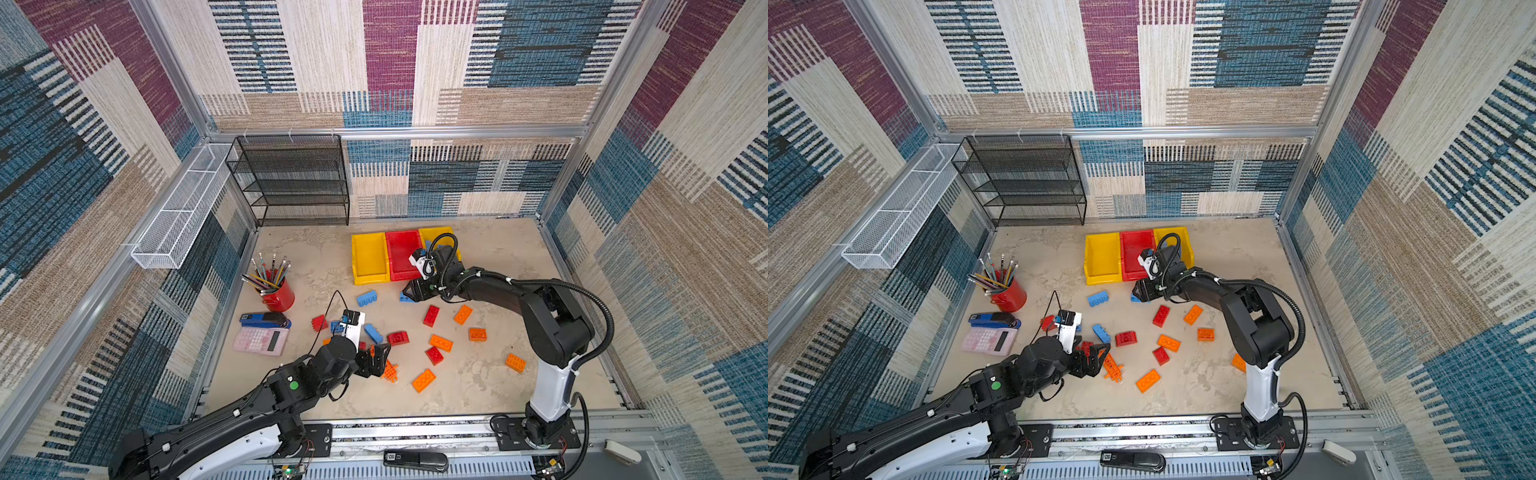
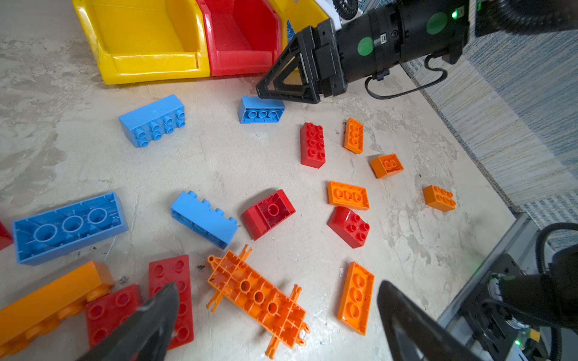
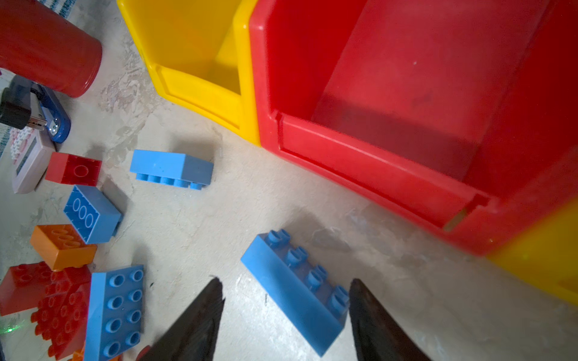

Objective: Sort the legos into containers by color
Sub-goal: Pick up the lego from the center of the table.

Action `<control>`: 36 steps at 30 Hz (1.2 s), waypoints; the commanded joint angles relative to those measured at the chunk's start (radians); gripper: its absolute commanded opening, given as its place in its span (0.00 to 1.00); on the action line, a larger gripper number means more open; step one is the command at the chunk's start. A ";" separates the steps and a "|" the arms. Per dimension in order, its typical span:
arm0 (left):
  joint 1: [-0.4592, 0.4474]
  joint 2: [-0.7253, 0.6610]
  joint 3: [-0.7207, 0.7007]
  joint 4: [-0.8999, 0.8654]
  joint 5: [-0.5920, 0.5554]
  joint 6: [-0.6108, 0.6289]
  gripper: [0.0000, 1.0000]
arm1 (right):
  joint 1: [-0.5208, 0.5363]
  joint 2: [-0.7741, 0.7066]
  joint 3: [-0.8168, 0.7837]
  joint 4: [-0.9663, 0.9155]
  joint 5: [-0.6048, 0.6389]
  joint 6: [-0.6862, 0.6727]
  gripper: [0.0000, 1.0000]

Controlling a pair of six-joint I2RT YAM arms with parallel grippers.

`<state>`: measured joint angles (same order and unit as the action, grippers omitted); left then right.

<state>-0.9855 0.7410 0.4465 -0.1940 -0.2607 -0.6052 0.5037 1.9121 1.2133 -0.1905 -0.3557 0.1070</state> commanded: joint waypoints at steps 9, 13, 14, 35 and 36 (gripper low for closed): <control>0.004 -0.029 -0.008 0.009 -0.020 -0.006 0.99 | 0.027 0.034 0.003 0.001 -0.008 -0.009 0.64; 0.005 -0.058 -0.027 0.016 -0.026 -0.004 0.99 | 0.047 0.025 -0.016 -0.013 0.031 -0.004 0.63; 0.005 -0.064 -0.029 0.015 -0.025 -0.003 0.99 | 0.051 0.027 -0.019 -0.013 0.041 -0.003 0.63; 0.014 -0.127 0.018 -0.076 -0.014 0.020 0.99 | 0.064 -0.072 -0.022 -0.114 0.173 0.046 0.17; 0.017 -0.118 0.027 -0.075 -0.009 0.026 0.99 | 0.063 -0.102 -0.028 -0.126 0.196 0.044 0.17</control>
<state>-0.9730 0.6132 0.4530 -0.2573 -0.2638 -0.5980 0.5655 1.8713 1.1969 -0.3054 -0.1978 0.1429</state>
